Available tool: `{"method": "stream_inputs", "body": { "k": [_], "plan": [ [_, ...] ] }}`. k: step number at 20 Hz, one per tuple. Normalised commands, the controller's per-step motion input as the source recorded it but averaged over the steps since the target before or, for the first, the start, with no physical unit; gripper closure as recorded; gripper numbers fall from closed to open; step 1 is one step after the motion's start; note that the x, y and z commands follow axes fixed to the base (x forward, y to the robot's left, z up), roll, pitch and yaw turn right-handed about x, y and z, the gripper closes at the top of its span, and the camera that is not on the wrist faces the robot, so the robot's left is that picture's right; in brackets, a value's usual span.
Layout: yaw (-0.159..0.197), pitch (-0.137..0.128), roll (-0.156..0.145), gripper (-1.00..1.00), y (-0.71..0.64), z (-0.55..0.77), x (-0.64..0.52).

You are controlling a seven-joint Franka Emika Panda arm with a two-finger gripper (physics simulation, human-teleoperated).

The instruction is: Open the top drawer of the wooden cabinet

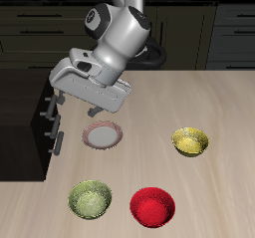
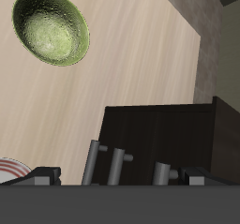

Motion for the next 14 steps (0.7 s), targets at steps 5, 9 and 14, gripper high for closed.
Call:
{"method": "stream_inputs", "body": {
  "k": [5, 9, 14],
  "plan": [
    [0.066, -0.036, -0.046, -1.0, -0.1, -0.07, 0.01],
    [-0.01, 0.025, -0.049, -1.0, -0.24, -0.08, -0.07],
    [0.052, 0.007, -0.044, -1.0, -0.18, -0.22, -0.08]
  ]
}}
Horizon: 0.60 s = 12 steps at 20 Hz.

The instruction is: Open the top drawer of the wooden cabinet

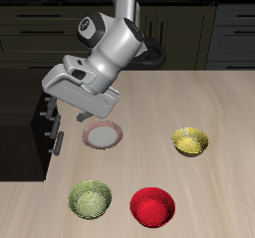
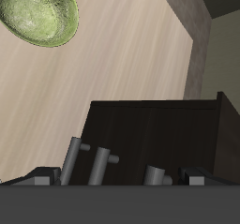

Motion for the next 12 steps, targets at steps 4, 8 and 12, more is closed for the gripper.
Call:
{"method": "stream_inputs", "body": {
  "k": [4, 8, 12],
  "plan": [
    [0.048, 0.003, -0.052, -1.0, -0.15, -0.16, -0.07],
    [0.089, -0.071, -0.073, -1.0, -0.14, -0.05, -0.08],
    [0.015, 0.025, -0.071, -1.0, -0.35, -0.07, -0.15]
  ]
}}
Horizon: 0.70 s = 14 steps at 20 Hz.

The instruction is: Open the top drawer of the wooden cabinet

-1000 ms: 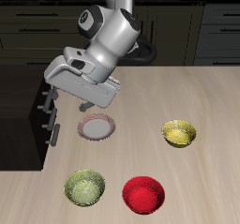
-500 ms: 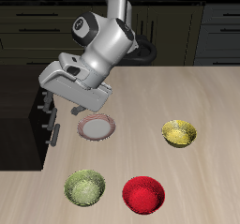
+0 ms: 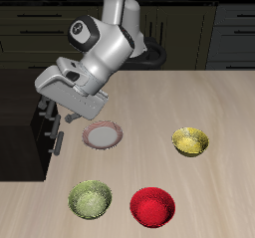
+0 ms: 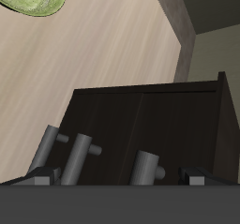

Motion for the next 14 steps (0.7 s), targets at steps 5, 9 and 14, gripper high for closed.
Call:
{"method": "stream_inputs", "body": {
  "k": [5, 9, 14],
  "plan": [
    [0.012, -0.032, -0.074, -1.0, -0.27, 0.04, -0.08],
    [0.037, -0.042, -0.102, -1.0, -0.29, -0.15, -0.1],
    [0.021, 0.001, -0.026, -1.0, -0.04, -0.18, 0.02]
  ]
}}
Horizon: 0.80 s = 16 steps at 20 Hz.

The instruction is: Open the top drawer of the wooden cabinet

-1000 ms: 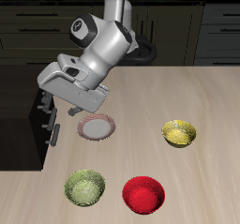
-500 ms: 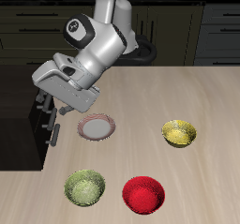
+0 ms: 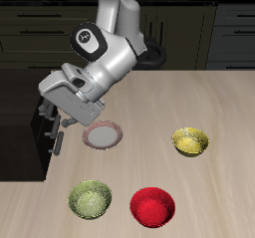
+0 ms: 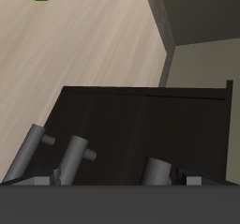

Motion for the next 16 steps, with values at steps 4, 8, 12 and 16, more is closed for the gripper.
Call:
{"method": "stream_inputs", "body": {
  "k": [4, 8, 12, 16],
  "plan": [
    [0.054, -0.031, -0.078, -1.0, -0.17, -0.19, -0.03],
    [0.051, -0.074, -0.059, -1.0, -0.12, -0.01, -0.04],
    [0.111, -0.179, -0.077, -1.0, -0.11, 0.16, -0.11],
    [-0.041, -0.042, -0.043, -1.0, -0.1, 0.35, -0.19]
  ]
}}
